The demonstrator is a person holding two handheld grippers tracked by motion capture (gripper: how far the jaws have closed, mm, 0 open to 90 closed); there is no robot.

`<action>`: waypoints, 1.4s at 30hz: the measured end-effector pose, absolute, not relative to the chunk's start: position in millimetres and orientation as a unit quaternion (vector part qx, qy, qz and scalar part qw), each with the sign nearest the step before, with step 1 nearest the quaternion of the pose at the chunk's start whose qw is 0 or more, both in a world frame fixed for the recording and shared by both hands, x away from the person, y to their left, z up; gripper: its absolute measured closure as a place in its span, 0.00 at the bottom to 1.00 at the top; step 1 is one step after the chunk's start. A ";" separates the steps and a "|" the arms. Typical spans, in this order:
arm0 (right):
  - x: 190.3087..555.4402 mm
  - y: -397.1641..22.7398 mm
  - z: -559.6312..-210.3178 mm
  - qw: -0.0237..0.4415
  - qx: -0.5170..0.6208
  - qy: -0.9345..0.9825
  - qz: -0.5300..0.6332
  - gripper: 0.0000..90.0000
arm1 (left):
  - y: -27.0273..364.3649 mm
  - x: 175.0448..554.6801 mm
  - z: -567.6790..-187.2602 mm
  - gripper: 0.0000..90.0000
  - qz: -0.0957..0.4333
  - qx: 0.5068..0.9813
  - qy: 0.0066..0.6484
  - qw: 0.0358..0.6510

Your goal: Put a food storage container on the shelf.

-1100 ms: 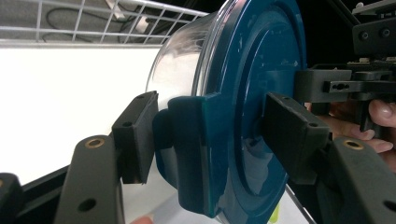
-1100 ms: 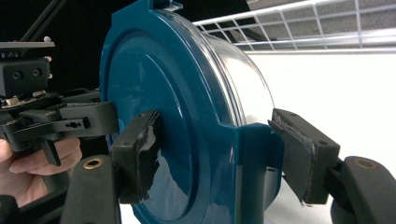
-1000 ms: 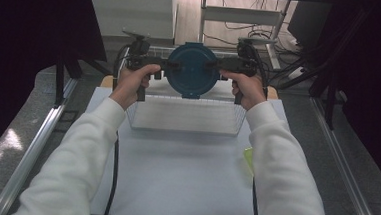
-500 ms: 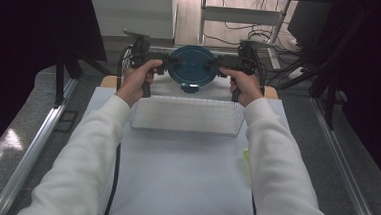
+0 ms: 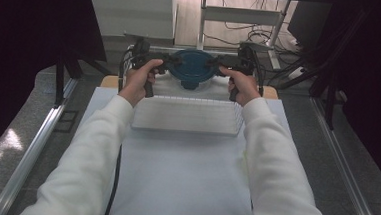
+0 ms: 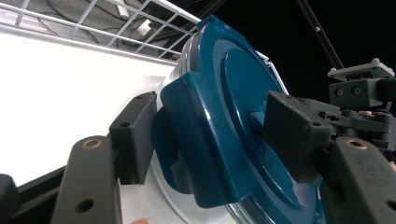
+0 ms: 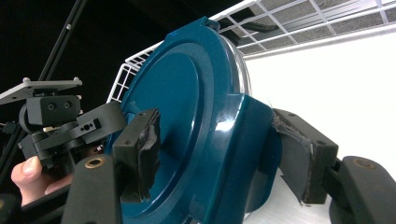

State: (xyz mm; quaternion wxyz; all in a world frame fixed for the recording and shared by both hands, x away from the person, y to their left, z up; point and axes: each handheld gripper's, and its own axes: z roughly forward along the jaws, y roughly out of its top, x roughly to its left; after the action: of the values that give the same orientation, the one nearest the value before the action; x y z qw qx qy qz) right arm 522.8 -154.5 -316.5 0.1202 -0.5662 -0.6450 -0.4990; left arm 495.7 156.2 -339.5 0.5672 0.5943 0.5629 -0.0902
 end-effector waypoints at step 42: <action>333.2 -227.2 -341.6 -0.109 -0.408 -0.770 -0.478 0.27 | 170.7 298.8 -380.0 0.23 0.058 0.713 0.442 0.541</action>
State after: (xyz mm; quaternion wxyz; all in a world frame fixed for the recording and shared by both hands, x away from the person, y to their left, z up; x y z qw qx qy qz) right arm 333.2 -227.2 -341.6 -0.1092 -0.4081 -0.7698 -0.4784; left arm 298.8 170.7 -380.0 0.5413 0.7129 0.4420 0.0584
